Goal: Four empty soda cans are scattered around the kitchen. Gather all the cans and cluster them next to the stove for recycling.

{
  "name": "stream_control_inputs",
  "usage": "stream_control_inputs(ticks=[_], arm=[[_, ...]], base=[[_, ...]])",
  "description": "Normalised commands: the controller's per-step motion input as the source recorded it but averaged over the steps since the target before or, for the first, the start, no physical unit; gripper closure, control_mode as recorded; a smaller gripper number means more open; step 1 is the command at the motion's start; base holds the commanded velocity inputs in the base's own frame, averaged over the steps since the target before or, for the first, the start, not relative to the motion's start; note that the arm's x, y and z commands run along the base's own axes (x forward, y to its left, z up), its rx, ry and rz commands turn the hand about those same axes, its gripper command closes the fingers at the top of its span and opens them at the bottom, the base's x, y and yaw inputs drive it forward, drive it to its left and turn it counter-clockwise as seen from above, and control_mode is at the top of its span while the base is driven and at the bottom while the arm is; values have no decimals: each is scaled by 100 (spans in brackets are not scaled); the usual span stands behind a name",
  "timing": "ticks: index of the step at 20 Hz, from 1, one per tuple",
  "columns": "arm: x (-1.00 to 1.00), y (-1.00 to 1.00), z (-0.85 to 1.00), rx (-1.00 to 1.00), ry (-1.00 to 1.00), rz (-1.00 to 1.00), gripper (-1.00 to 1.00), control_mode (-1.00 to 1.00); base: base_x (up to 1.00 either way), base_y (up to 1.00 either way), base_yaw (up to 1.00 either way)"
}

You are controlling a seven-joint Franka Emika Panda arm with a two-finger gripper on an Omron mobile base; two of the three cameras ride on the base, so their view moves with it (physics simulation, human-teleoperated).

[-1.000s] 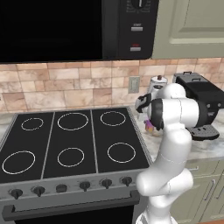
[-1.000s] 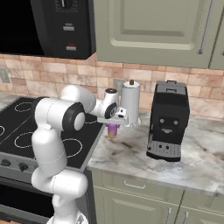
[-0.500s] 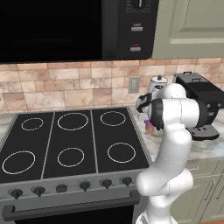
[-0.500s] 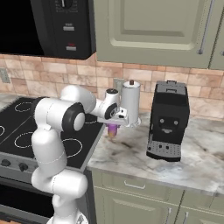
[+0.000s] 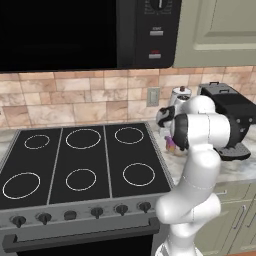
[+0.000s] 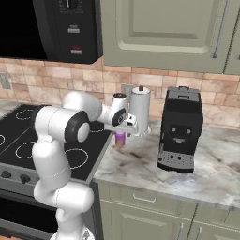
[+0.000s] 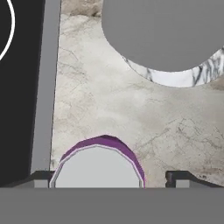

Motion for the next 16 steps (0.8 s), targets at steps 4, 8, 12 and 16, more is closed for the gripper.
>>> stream_control_inputs(ticks=[4, 8, 12, 16], arm=[[-41, 2, 49, 4, -6, -2, -100, -100], [-53, 10, 36, 4, -1, -4, -100, -100], [-65, 30, 33, 0, 8, -6, -100, -100], [-57, 26, 57, 0, 7, -8, -100, -100]], base=[[0, 0, 0], [0, 0, 0], [0, 0, 0], [0, 0, 0]])
